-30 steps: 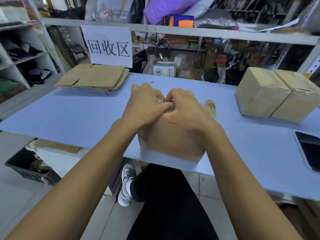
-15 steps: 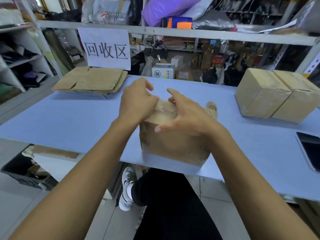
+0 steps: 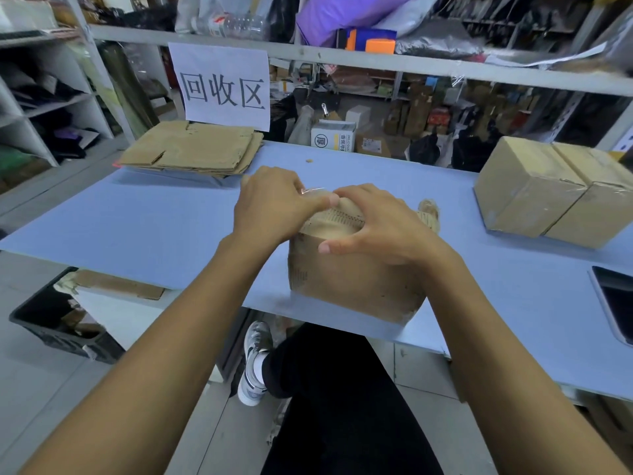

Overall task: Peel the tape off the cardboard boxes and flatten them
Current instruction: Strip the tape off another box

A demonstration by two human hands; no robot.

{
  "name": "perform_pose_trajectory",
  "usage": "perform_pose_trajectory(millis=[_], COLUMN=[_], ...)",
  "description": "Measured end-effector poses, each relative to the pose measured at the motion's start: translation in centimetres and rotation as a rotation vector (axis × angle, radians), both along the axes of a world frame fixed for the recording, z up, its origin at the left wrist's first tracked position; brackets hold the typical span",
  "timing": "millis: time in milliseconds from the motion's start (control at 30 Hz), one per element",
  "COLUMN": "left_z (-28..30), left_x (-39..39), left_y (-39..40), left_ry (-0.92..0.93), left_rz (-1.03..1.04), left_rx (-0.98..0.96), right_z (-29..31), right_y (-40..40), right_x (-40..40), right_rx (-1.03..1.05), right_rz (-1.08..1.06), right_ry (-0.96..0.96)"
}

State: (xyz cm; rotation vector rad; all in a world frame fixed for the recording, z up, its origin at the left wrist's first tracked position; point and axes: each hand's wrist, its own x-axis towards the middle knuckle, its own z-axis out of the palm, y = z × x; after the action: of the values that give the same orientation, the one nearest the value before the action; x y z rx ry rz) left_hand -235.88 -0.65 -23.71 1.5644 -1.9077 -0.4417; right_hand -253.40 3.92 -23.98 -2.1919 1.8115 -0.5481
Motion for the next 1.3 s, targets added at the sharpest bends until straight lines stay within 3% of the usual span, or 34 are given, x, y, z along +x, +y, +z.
perform_pose_trajectory(millis=[67,167,333,433,533,700,833,1033,1167,1233,1300], left_z=[0.0,0.2,-0.2,-1.3,-2.3,-2.0,-1.4,-1.9,-2.0,-1.7,-1.4], left_x=[-0.2,-0.1,2.3,2.6,2.1,2.1,2.1,2.7,3.2,3.8,4.3], left_y=[0.1,0.1,-1.1,-0.7,0.0,1.4,1.5,0.9,1.8,1.8,1.8], left_ry=[-0.047,0.036,0.513,0.64,0.599,0.317,0.357,0.198,0.36,0.298,0.131], left_rz=[0.011,-0.032,0.005,-0.016,-0.006,0.005,0.01,0.1,0.086,0.129,0.07], left_rx=[-0.041,-0.016,0.189,0.25,0.194,0.049,0.034,0.039,0.09,-0.002,-0.226], right_z=[0.0,0.0,0.0,-0.1,-0.1,0.3,1.5,-0.5,-0.1,0.1,0.2], right_y=[0.0,0.0,-0.1,-0.1,-0.2,0.3,0.0,-0.1,-0.1,-0.1,0.0], right_x=[0.0,-0.1,-0.3,-0.4,-0.5,-0.6,0.9,3.6,3.1,3.0,2.8], right_rx=[0.003,0.008,0.018,0.02,0.031,0.064,0.144,-0.059,-0.032,-0.026,-0.012], right_rz=[0.0,-0.003,0.021,0.044,0.065,0.122,0.092,-0.004,0.017,0.028,0.039], right_ry=[0.001,-0.005,-0.023,-0.029,-0.027,0.011,0.152,0.118,0.107,0.106,0.097])
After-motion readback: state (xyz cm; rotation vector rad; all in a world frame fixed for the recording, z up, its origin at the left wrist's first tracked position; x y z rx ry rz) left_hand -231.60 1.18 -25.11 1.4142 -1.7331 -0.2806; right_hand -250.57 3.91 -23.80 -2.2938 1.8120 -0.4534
